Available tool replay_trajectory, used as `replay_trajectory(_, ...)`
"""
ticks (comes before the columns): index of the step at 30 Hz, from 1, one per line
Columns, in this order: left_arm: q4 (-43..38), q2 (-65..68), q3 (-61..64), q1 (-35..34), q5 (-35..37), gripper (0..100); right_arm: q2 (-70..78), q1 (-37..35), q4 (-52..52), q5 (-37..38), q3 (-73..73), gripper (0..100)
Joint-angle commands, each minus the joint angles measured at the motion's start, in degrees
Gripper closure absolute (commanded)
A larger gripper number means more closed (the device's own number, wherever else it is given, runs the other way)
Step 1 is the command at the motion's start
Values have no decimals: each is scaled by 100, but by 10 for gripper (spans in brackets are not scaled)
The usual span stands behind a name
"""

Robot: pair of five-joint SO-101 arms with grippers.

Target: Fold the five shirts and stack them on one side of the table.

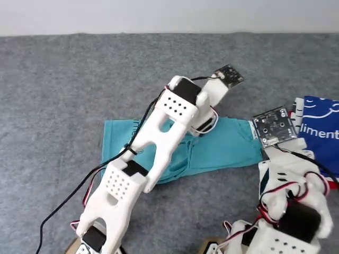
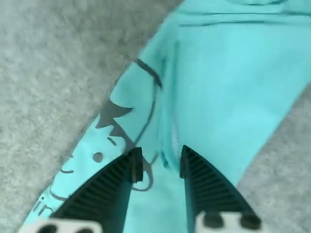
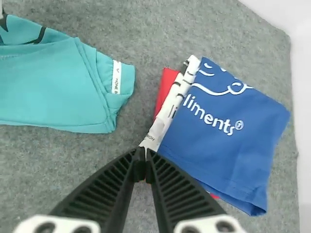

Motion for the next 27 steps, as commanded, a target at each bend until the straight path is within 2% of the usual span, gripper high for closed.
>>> replay_trajectory(1, 158, -457, 453, 79, 18, 870, 13, -57, -215, -18, 79, 990)
replay_trajectory(9, -246, -457, 1569, -220, 9, 870, 13, -66, -716, -35, 607, 990)
replay_trajectory(13, -255, -466, 1965, -18, 26, 870, 22, -75, -980, -44, 879, 990)
replay_trajectory(20, 97, -1037, 1666, 211, 167, 870, 866, -356, -1033, -114, 747, 990)
replay_trajectory(27, 149, -1653, 1657, -703, 211, 869, 2527, -1095, -1024, -712, -88, 990)
